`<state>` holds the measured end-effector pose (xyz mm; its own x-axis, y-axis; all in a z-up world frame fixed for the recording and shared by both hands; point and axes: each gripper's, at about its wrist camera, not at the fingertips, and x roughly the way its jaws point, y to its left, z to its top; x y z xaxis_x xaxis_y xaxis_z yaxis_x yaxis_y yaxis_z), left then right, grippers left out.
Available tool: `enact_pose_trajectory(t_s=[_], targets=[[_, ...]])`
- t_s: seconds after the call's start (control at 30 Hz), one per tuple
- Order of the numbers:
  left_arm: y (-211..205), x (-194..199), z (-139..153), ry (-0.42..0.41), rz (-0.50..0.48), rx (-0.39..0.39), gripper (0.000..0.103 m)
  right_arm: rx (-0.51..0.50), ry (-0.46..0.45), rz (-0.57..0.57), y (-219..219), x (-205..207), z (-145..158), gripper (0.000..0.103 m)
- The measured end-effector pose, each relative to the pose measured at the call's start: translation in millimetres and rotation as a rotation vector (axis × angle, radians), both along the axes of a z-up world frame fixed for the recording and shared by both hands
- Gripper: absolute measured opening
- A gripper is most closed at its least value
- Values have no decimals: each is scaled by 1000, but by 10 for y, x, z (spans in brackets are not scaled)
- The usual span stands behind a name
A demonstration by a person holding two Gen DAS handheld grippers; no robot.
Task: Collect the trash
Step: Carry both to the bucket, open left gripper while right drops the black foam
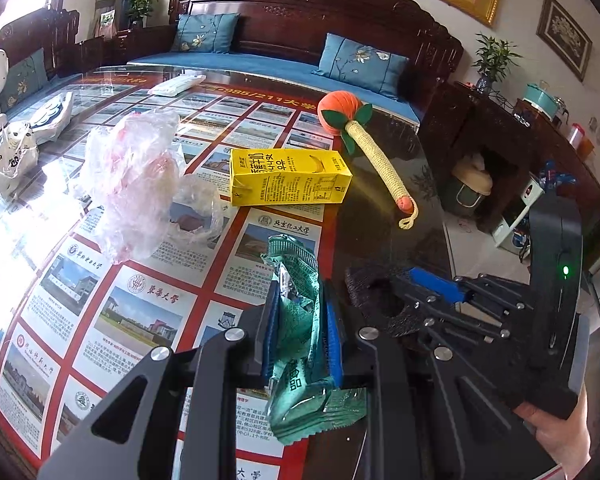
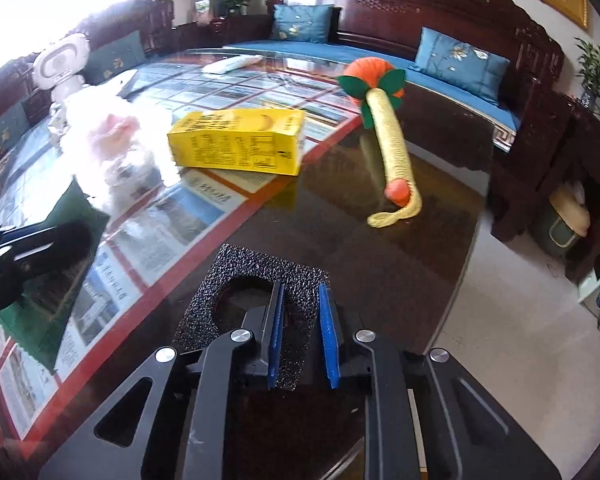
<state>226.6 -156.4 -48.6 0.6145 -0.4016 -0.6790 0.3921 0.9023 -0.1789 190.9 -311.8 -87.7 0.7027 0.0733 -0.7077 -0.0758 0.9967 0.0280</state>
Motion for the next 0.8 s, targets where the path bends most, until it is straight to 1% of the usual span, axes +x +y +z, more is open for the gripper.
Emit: enact_pose_trajectory(t_s=[0.07,0.23,0.37,0.5,0.6,0.67,0.8], targets=[[20,-43,23,-9,0,4,21,22,-20,12,27,-52,36,17],[104,-155,90,-23,9,10,21,42,-88,14,79,-219,229,17],[157,-269,149,-25,2,-6,21,46,-137,8,90,-408,365,17],[169,-436,221,-29,-18,-23,21,72,-177,-9,24,-654,468,17],[133,-619,272,-43,-41,-27,21,93,-232,-35,-43,-945,556,17],[76,-757,307,-57,-61,-18,21,106,-265,-47,-120,-1209,602,17],[-95,-1012,336,-68,-112,-14,21,100,-304,-78,-271,-1653,711,17]])
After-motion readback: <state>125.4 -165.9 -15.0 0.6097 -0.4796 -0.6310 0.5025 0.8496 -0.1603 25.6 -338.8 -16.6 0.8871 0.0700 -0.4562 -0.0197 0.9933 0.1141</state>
